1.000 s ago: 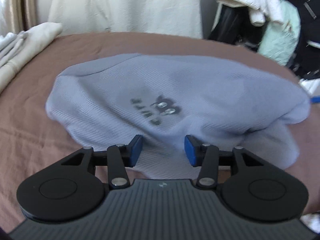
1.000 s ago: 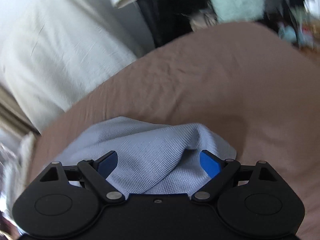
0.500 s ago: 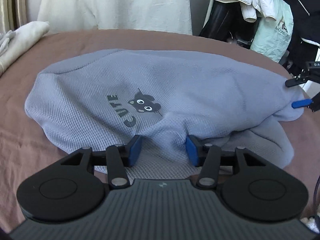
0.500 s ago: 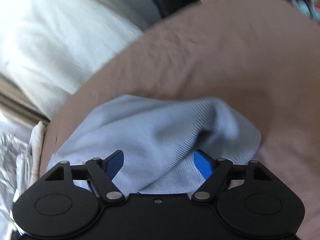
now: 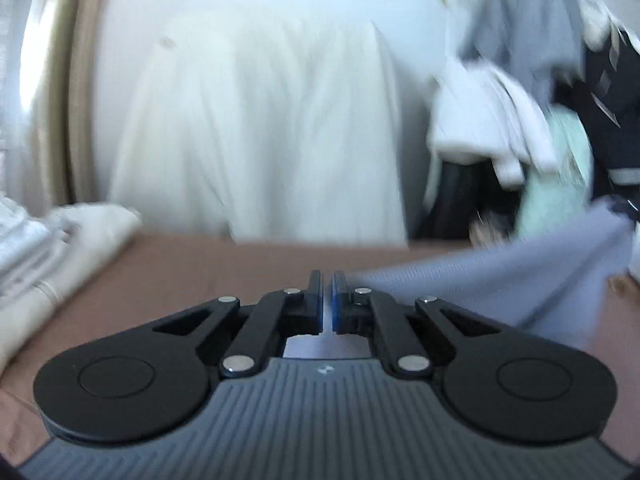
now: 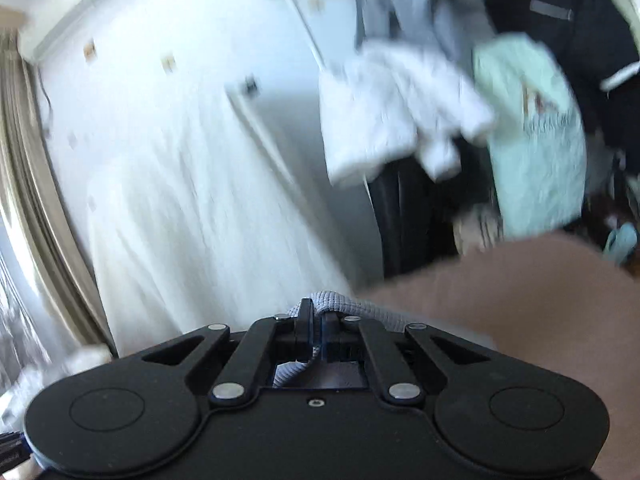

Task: Fold clothes

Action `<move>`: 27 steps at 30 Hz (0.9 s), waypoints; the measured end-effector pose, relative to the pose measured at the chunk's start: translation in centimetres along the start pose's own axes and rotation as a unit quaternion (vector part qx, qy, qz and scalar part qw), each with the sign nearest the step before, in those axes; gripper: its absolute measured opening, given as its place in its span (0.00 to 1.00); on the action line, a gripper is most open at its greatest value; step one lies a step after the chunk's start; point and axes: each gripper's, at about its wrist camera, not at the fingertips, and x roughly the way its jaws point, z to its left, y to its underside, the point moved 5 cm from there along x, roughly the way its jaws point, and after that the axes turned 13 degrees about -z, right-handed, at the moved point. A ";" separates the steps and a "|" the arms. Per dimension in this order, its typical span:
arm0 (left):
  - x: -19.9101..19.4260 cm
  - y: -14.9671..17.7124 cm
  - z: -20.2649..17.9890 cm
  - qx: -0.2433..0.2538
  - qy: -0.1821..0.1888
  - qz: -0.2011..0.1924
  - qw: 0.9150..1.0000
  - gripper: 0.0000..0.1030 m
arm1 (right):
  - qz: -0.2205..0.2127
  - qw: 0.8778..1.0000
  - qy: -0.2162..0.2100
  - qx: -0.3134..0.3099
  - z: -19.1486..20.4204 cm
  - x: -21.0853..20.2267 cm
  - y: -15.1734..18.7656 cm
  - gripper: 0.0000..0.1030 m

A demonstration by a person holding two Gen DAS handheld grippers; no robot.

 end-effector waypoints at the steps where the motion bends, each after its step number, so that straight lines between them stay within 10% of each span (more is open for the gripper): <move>1: 0.4 0.0 0.4 -0.001 -0.012 0.005 1.000 0.03 | -0.006 1.000 -0.009 -0.008 0.3 -0.2 -0.1 0.05; 8: 1.4 7.0 -1.7 -0.020 0.029 0.153 0.988 0.07 | 0.083 0.991 0.103 0.001 -4.9 3.6 4.3 0.06; 13: -0.3 11.0 -4.2 -0.047 0.042 0.233 0.970 0.53 | 0.109 0.981 0.159 0.008 -8.6 4.9 5.6 0.06; 20: -2.4 12.4 -7.8 -0.062 0.108 0.271 0.954 0.64 | 0.077 0.961 0.266 -0.027 -11.4 3.4 3.6 0.13; 24: -3.1 13.7 -10.2 -0.035 0.132 0.288 0.948 0.69 | 0.114 0.963 0.225 0.089 -13.2 2.1 3.4 0.21; 27: -3.7 14.0 -11.8 -0.014 0.145 0.305 0.941 0.70 | 0.161 0.940 0.220 0.206 -14.9 -0.1 4.9 0.42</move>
